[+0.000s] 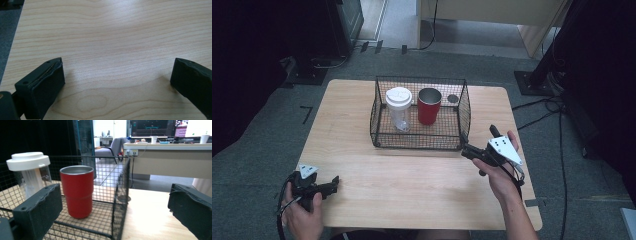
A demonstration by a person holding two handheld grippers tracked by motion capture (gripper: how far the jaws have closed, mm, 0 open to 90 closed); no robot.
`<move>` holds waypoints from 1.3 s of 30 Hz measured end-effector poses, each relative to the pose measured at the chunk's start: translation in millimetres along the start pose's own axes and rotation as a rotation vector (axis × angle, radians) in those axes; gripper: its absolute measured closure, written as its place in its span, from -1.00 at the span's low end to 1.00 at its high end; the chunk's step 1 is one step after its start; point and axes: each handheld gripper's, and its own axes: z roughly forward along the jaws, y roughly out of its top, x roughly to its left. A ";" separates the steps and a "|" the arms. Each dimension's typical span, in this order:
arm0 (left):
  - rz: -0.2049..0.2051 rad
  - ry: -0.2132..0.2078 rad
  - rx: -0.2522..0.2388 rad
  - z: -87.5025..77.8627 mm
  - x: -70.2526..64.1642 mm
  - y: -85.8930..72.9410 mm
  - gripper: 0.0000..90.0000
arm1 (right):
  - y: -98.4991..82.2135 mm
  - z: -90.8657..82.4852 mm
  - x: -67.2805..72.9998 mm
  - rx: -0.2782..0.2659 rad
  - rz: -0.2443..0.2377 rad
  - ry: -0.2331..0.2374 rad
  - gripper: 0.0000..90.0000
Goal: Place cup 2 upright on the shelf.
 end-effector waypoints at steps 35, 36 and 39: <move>0.001 0.000 0.001 0.0 0.0 0.0 -1.00 | -70.2 -62.4 -74.7 0.123 0.033 -0.179 -1.00; 0.001 0.000 0.001 -0.1 0.0 0.0 -1.00 | -71.8 -64.4 -77.1 0.127 0.028 -0.185 -1.00; 0.001 0.000 0.001 0.0 0.0 0.0 -1.00 | -76.7 -69.7 -82.6 0.145 0.028 -0.202 -1.00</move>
